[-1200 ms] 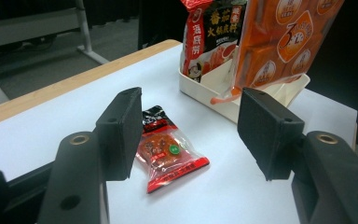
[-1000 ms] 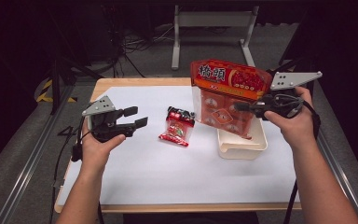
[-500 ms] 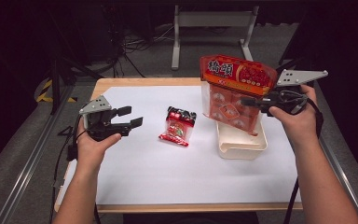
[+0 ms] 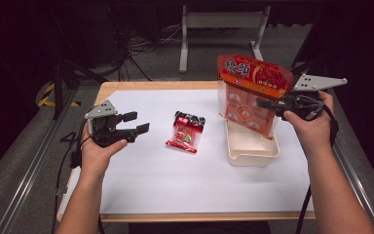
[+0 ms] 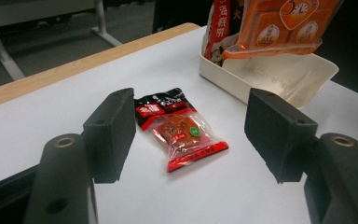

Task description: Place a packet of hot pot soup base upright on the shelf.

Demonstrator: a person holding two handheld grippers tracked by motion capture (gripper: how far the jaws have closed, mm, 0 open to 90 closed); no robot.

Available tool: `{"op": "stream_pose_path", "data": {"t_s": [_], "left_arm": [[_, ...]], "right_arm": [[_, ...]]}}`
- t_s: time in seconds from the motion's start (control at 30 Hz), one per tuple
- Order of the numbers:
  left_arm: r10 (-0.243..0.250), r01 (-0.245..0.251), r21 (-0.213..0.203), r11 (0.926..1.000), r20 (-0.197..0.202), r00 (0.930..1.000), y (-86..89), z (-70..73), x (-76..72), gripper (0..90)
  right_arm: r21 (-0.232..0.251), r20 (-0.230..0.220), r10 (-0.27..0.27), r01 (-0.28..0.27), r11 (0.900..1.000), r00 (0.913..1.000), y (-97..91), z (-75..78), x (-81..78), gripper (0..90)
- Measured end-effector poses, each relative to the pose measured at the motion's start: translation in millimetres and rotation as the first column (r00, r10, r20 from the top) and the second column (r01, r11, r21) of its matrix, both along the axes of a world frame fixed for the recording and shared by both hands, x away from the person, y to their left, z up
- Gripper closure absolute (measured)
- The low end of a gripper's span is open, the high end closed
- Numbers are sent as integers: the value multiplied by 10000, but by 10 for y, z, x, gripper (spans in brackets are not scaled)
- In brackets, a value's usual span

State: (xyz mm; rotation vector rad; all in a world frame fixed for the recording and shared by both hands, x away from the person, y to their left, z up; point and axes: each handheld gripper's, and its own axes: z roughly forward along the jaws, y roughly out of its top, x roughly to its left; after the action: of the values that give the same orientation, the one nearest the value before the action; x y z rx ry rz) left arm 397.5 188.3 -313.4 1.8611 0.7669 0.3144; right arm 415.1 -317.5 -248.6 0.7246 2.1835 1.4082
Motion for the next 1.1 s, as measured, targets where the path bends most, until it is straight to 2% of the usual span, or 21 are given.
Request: {"op": "stream_pose_path", "data": {"t_s": [0.33,0.57,0.8,1.1], "left_arm": [[-16,16,-17,10000,-114,9999,-8,-12,5,346],[-7,6,-16,10000,-224,9997,-15,-20,4,346],[-17,17,12,10000,-193,9998,-19,-26,13,345],[15,-17,-58,10000,-244,9997,-9,-28,11,344]], "right_arm": [[346,-85,-336,338,9988,9994,-66,-141,25,706],[424,-91,-521,524,9977,9986,-140,-196,10,706],[617,-183,-692,702,9956,9974,-206,-287,14,706],[544,-336,-941,958,9939,9950,-203,-416,69,706]]}}
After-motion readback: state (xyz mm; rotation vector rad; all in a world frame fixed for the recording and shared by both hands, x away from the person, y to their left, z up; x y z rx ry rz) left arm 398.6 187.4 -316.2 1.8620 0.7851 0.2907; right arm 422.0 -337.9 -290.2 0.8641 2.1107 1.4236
